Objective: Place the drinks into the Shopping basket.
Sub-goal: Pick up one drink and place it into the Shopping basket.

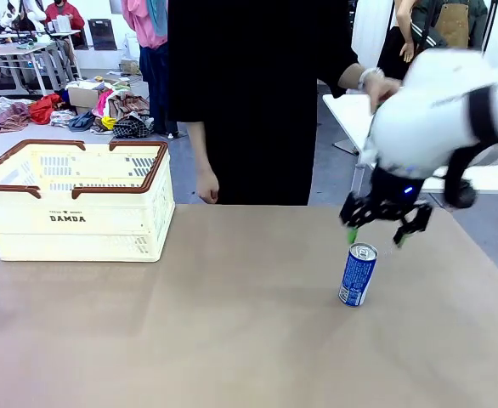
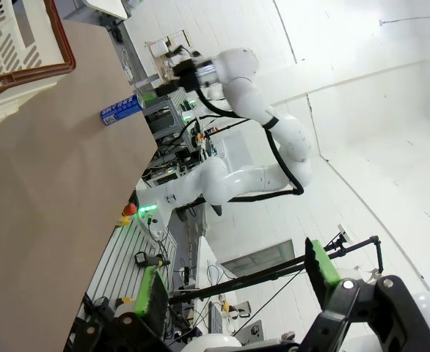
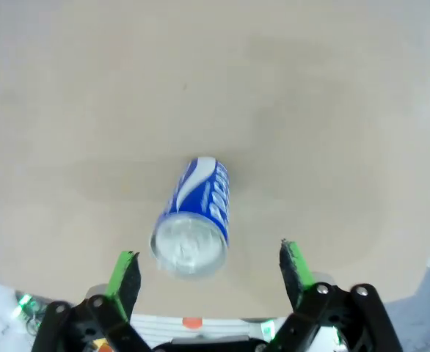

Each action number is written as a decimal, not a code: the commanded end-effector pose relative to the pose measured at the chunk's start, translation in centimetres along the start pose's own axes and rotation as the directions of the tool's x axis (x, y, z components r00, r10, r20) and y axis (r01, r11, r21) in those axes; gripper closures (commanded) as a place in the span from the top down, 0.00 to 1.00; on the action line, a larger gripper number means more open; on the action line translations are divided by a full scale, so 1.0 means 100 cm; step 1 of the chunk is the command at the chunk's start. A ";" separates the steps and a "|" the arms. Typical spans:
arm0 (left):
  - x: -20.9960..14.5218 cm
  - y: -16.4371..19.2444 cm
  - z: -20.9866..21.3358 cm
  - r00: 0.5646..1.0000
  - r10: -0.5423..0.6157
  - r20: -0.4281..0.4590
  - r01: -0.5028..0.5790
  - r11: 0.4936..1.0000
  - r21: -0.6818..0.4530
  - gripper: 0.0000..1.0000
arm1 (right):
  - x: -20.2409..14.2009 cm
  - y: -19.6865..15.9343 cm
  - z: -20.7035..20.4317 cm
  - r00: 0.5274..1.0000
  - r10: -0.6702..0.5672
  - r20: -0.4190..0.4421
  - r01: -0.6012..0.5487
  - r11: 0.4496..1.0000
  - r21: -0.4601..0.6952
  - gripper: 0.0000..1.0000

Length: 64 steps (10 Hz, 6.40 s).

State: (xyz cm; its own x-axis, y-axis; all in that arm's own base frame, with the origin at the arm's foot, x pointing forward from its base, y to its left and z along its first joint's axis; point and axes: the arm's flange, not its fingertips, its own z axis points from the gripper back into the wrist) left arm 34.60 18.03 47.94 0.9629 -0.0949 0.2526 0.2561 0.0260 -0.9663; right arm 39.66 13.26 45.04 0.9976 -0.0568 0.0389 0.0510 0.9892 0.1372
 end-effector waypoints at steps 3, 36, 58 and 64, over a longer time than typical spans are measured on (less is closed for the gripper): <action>0.000 -0.002 -0.001 1.000 0.007 0.013 -0.007 1.000 -0.009 1.00 | -0.137 -0.127 0.139 0.997 0.009 -0.076 0.013 0.959 0.284 1.00; 0.000 -0.002 -0.001 1.000 0.007 0.013 -0.007 1.000 -0.009 1.00 | 0.014 0.038 -0.096 0.989 0.088 -0.120 -0.109 0.977 -0.182 0.58; 0.000 -0.002 -0.001 1.000 0.007 0.013 -0.007 1.000 -0.009 1.00 | 0.011 0.102 0.091 0.988 0.113 -0.102 -0.141 0.928 -0.346 0.00; 0.000 -0.002 -0.001 1.000 0.007 0.013 -0.007 1.000 -0.009 1.00 | 0.046 0.334 0.035 0.961 0.269 0.064 -0.233 0.912 -0.337 0.00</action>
State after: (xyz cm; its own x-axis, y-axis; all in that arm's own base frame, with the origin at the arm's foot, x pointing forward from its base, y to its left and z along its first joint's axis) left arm 34.58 17.94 47.86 0.9633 -0.0932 0.2516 0.2549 0.0256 -0.9666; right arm 43.99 43.27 52.41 0.9800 0.1769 0.0916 -0.1550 0.9659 -0.2072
